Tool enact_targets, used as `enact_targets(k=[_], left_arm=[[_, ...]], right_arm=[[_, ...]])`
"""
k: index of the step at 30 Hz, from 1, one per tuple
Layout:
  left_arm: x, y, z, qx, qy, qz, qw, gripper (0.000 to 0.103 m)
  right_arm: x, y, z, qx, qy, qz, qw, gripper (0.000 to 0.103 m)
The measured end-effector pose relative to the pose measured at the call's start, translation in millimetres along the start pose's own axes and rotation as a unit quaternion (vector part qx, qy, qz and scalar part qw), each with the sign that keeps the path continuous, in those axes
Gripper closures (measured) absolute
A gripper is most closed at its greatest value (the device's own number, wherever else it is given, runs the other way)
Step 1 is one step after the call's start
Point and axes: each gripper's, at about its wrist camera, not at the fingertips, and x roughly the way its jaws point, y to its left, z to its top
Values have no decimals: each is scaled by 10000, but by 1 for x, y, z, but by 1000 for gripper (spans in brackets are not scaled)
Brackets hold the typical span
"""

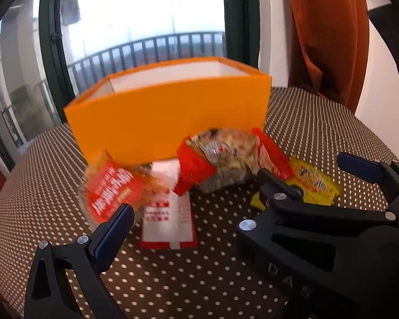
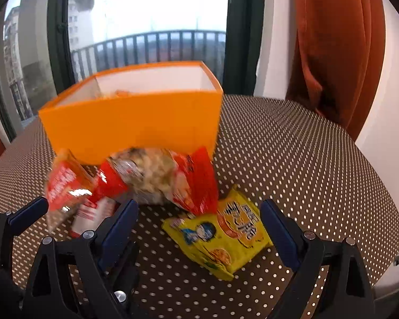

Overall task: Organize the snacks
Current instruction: 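Grasp the red puffed-ball bag with the left tool while the right tool grasps the yellow bag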

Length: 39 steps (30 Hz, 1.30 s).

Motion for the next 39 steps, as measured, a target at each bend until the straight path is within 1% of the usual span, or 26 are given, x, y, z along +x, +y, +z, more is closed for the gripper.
enact_targets(k=[8, 13, 19, 21, 28, 34, 39], left_arm=[[25, -13, -5, 74, 318, -134, 9994, 1], [41, -17, -1, 34, 504, -260, 9984, 1], [56, -24, -2, 74, 740, -290, 9968, 1], [59, -25, -3, 115, 738, -249, 9969, 1], [61, -31, -7, 234, 727, -168, 9969, 1], [53, -37, -21, 332, 688, -220, 9968, 1], [52, -35, -23, 344, 740, -228, 9964, 1]], right_arm=[[33, -21, -12, 174, 405, -99, 9990, 8], [43, -23, -11, 116, 435, -55, 9990, 8], [56, -23, -14, 71, 558, -21, 9984, 2], [58, -23, -16, 53, 568, -21, 9984, 0], [59, -23, -20, -1, 578, 5, 9983, 0], [53, -31, -31, 49, 643, -74, 9979, 0], [57, -31, -32, -46, 686, -156, 9975, 0]])
